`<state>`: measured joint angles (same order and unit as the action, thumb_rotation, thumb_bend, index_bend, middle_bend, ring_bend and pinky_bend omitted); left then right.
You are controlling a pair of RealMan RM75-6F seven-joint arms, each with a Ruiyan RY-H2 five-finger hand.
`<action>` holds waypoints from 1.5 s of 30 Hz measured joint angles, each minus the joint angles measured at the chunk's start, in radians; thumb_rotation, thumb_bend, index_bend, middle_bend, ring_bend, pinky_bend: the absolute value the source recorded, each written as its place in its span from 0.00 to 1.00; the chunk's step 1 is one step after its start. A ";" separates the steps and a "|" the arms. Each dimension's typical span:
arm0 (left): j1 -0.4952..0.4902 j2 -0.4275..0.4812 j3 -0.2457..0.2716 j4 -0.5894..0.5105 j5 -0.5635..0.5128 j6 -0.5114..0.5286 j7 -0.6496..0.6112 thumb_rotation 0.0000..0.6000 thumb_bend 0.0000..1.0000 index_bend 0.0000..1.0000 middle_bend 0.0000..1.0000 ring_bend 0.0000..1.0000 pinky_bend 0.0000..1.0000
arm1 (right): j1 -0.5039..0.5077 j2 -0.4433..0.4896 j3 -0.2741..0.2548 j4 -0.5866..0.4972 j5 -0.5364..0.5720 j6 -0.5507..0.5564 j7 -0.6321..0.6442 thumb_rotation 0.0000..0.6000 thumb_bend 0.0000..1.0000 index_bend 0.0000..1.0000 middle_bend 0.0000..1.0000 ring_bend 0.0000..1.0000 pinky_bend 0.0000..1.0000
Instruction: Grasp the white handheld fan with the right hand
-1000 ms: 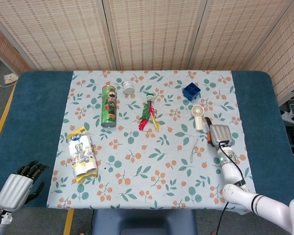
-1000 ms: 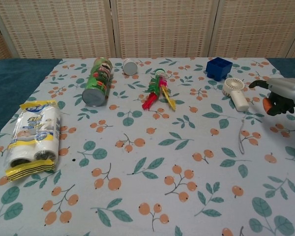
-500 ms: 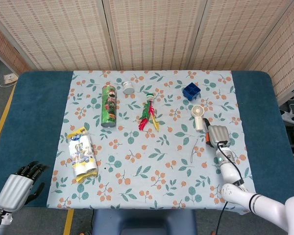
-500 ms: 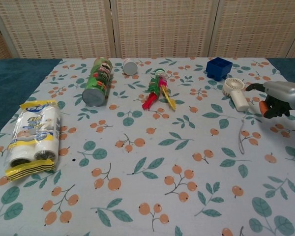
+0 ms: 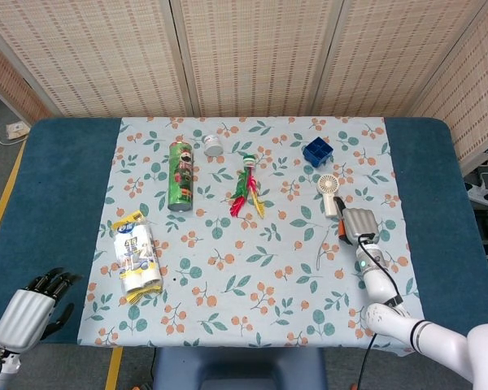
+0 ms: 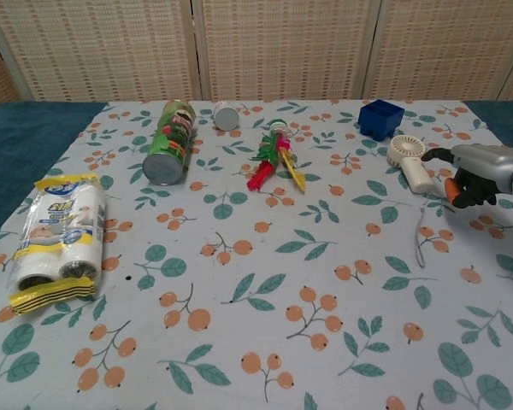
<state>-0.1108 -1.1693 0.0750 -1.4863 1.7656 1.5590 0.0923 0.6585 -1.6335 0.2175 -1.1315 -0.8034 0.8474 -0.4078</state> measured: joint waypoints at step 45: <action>0.001 0.001 -0.001 0.000 0.000 0.000 -0.004 1.00 0.42 0.24 0.29 0.21 0.40 | 0.024 -0.040 0.008 0.070 -0.004 -0.027 0.034 1.00 0.73 0.08 0.81 0.70 0.66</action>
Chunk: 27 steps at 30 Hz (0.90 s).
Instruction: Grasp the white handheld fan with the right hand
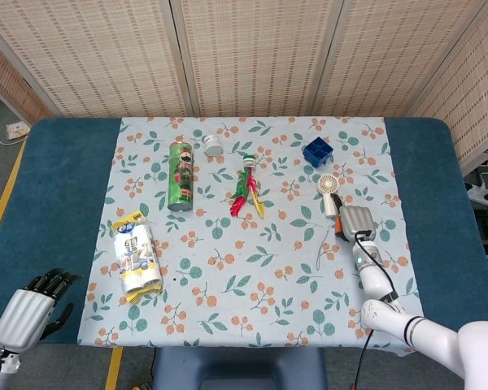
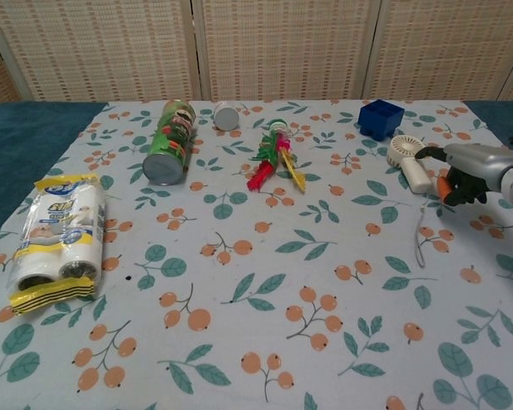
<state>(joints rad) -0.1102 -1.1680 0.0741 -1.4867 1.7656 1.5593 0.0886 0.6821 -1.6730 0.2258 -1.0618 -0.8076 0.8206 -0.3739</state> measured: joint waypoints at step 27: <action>0.000 -0.002 0.000 0.004 0.005 0.004 -0.001 1.00 0.42 0.24 0.29 0.21 0.40 | -0.094 0.105 -0.052 -0.139 -0.220 0.135 0.134 1.00 0.72 0.09 0.79 0.59 0.59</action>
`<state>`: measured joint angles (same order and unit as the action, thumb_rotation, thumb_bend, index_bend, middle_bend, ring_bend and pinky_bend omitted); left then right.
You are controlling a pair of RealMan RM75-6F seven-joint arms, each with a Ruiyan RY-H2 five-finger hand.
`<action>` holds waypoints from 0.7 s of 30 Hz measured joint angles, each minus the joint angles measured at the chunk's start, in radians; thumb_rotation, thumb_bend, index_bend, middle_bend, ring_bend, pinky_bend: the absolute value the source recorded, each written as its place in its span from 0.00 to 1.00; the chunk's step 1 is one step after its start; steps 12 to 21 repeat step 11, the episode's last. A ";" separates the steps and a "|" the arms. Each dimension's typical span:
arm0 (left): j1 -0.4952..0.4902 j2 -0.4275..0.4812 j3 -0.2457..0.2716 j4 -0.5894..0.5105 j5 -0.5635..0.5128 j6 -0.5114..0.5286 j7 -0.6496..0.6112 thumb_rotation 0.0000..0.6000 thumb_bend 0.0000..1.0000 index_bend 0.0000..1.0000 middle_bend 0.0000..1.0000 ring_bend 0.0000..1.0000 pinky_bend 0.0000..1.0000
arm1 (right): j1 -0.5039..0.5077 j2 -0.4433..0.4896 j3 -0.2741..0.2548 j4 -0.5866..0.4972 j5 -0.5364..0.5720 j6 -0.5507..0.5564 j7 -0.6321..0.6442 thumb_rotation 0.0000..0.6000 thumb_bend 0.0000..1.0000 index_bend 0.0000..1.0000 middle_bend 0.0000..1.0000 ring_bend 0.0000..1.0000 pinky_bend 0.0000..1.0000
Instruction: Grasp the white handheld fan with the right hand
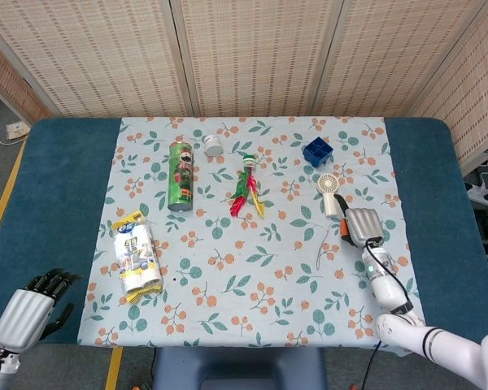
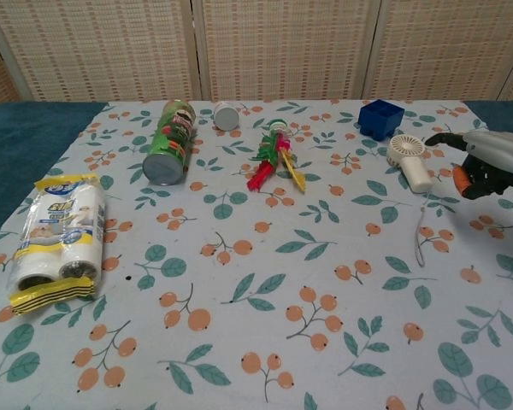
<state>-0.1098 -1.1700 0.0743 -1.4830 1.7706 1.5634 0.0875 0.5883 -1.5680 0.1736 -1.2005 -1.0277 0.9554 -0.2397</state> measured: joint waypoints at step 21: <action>0.001 -0.007 0.001 -0.001 0.010 0.003 0.017 1.00 0.42 0.24 0.29 0.21 0.40 | -0.270 0.157 -0.228 -0.106 -0.458 0.452 0.155 1.00 0.25 0.07 0.32 0.18 0.38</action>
